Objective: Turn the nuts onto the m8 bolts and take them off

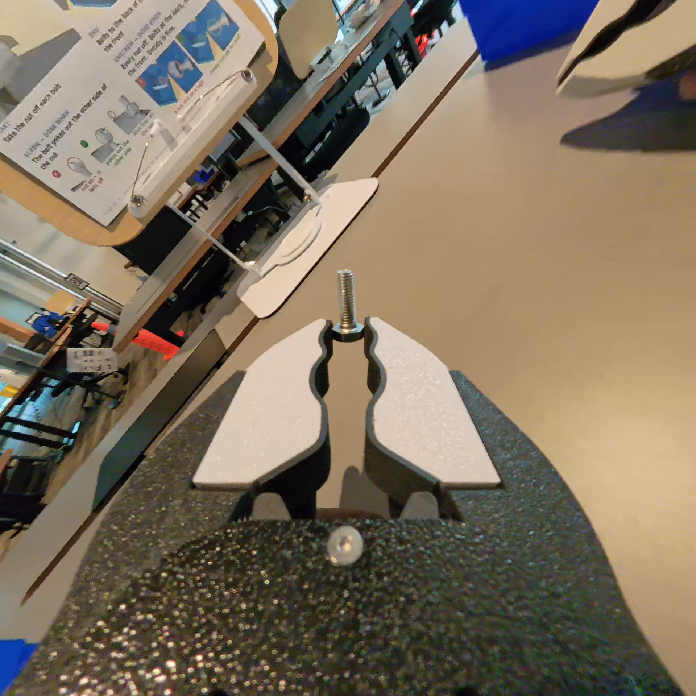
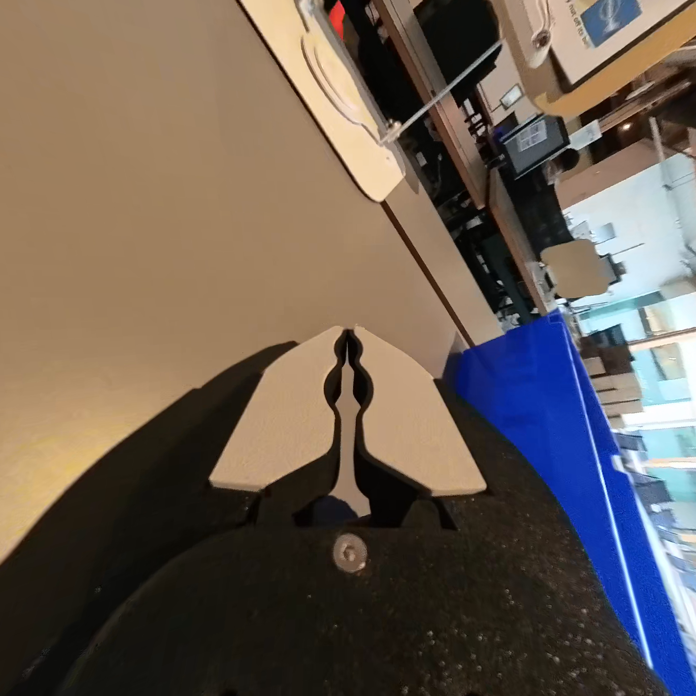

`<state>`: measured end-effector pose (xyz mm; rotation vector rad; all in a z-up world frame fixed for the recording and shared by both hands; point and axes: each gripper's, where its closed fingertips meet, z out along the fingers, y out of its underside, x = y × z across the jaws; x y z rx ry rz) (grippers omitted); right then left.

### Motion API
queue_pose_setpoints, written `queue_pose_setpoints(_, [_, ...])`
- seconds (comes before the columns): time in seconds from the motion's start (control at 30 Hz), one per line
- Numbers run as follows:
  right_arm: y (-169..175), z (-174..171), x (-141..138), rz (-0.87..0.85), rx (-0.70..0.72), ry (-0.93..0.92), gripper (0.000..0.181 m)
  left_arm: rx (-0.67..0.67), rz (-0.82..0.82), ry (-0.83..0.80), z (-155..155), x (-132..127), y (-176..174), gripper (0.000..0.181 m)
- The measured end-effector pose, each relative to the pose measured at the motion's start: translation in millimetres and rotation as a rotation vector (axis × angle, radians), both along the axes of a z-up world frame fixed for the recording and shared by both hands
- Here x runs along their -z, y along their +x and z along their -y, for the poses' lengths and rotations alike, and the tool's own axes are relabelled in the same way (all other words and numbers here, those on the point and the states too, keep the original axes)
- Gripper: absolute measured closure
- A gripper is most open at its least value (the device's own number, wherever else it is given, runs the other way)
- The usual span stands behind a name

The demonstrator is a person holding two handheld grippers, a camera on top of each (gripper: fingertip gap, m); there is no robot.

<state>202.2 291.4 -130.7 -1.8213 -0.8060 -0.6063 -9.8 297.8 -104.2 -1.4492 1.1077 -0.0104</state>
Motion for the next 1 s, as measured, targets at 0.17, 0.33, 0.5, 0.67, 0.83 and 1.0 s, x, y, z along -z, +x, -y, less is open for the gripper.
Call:
queue_pose_setpoints(0.17, [16, 2, 3, 0.026, 0.033, -0.011, 0.181, -0.011, -0.049, -0.008, -7, 9, -4, 0.166])
queue_pose_setpoints(0.33, [15, 2, 4, 0.043, 0.025, 0.000, 0.181, -0.010, -0.138, 0.020, -14, 19, -3, 0.166])
queue_pose_setpoints(0.5, [13, 1, 10, 0.095, 0.021, -0.022, 0.181, -0.014, -0.159, 0.028, -20, 21, -7, 0.166])
queue_pose_setpoints(0.67, [13, 3, 12, 0.135, 0.017, -0.024, 0.181, -0.001, -0.193, 0.033, -19, 26, -3, 0.166])
queue_pose_setpoints(0.83, [11, 6, 13, 0.187, 0.018, -0.027, 0.181, 0.018, -0.218, 0.032, -14, 28, 2, 0.166])
queue_pose_setpoints(1.0, [5, 10, 2, 0.206, 0.010, 0.006, 0.181, 0.012, -0.219, 0.061, -1, 22, 4, 0.166])
